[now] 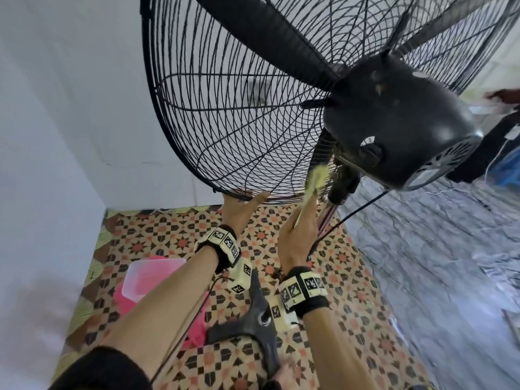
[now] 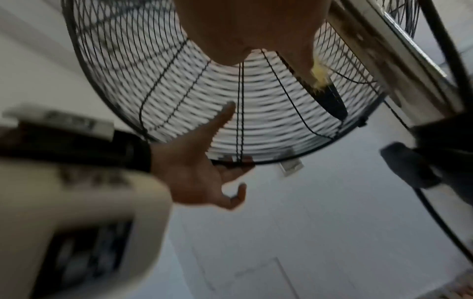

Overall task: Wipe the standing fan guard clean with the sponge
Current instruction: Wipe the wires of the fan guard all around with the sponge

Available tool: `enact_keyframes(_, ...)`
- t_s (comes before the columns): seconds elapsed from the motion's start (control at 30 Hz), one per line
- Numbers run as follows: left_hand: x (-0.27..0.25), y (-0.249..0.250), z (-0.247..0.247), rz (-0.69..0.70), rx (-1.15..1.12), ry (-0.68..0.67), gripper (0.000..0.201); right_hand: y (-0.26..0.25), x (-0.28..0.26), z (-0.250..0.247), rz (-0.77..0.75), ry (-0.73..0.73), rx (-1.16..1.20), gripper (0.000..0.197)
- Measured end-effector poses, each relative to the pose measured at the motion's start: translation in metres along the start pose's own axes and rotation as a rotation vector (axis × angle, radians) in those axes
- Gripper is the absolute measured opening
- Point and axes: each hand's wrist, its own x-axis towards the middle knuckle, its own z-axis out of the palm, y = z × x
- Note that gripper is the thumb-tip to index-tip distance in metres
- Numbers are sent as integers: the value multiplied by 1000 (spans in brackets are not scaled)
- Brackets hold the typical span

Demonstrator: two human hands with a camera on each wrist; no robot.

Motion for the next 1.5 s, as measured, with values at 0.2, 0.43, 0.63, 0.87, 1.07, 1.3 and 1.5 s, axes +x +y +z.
enact_keyframes(0.2,2,0,2,-20,21,4,118,18,8,11,118,17,61,53)
enact_keyframes(0.43,8,-9,3,-70,66,5,118,28,1,11,95,44,98,51)
enact_keyframes(0.63,-2,3,1,-57,50,10,110,33,-3,35,257,57,89,45)
enact_keyframes(0.87,-2,-1,2,-37,37,29,112,50,3,28,539,-41,160,49)
enact_keyframes(1.07,-2,1,-1,7,-1,31,83,56,16,37,750,-122,419,62)
enact_keyframes(1.3,-6,3,-1,4,20,-3,90,66,14,31,827,-125,619,60)
enact_keyframes(1.5,-9,4,0,7,-20,18,91,73,20,28,989,-207,874,51)
